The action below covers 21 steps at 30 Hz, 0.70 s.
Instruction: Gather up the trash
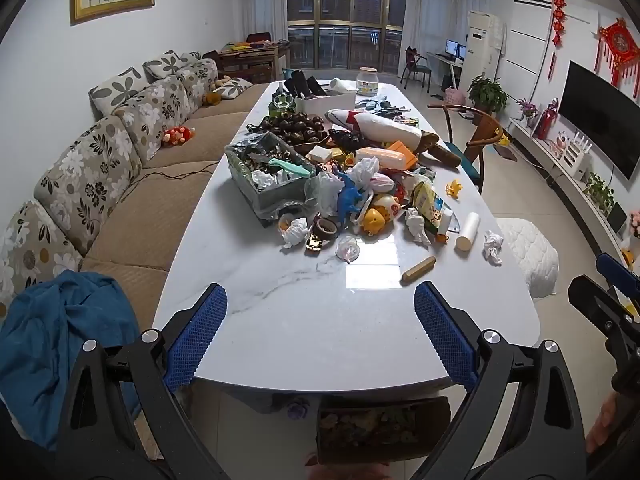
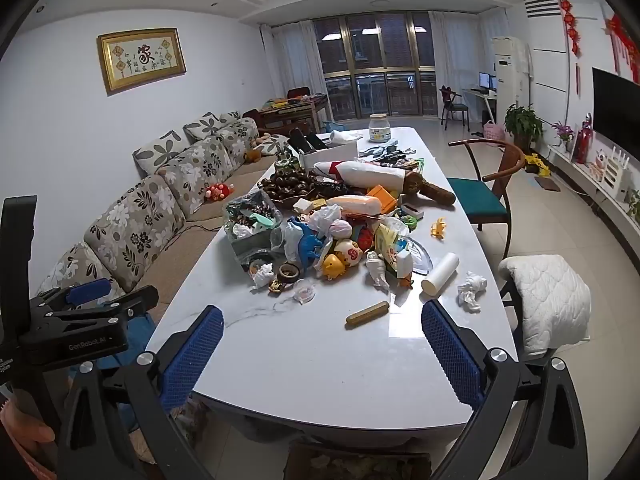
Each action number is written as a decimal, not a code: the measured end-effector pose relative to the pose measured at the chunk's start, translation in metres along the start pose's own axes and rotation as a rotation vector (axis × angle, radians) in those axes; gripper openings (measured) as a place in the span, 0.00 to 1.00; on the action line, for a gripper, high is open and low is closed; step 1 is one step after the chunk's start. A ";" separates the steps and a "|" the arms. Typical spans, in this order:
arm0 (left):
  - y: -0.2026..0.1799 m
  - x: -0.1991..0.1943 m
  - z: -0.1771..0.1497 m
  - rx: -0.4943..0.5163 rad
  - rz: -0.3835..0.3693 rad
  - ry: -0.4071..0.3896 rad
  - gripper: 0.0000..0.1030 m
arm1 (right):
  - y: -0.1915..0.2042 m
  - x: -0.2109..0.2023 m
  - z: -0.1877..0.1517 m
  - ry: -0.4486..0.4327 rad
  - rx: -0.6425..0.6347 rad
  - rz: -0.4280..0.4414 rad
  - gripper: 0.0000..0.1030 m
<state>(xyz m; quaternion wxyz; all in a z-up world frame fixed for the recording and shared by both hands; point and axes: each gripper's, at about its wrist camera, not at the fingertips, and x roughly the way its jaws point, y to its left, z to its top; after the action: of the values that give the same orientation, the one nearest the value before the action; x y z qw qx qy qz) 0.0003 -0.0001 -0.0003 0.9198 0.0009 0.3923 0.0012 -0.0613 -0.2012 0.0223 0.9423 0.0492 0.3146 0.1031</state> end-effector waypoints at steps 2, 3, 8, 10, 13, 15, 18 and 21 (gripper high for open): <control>-0.001 0.000 0.000 0.000 -0.001 0.002 0.90 | 0.000 0.000 0.000 0.001 -0.002 -0.002 0.95; 0.000 0.000 0.000 -0.005 -0.003 -0.004 0.90 | 0.000 0.000 0.000 0.000 0.000 0.000 0.95; -0.001 -0.002 0.000 -0.004 -0.003 -0.005 0.90 | 0.000 -0.001 0.000 0.001 -0.001 0.001 0.95; 0.001 0.000 0.000 -0.008 -0.004 -0.001 0.90 | 0.001 -0.003 0.000 -0.002 -0.004 -0.001 0.95; 0.001 -0.001 0.000 -0.009 -0.005 -0.003 0.90 | -0.001 0.000 0.000 0.005 0.004 0.001 0.95; 0.001 -0.001 -0.001 -0.010 -0.005 -0.003 0.90 | -0.001 0.000 -0.001 0.007 0.005 0.000 0.95; 0.002 -0.002 -0.003 -0.009 -0.002 -0.003 0.90 | -0.001 0.001 0.001 0.008 0.002 0.003 0.95; 0.005 0.004 -0.008 -0.006 -0.003 0.003 0.90 | -0.002 0.001 0.001 0.009 0.005 0.004 0.95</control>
<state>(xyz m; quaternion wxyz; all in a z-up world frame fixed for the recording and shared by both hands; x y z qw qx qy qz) -0.0028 0.0048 -0.0086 0.9193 -0.0023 0.3935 0.0011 -0.0596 -0.2024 0.0217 0.9407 0.0514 0.3188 0.1042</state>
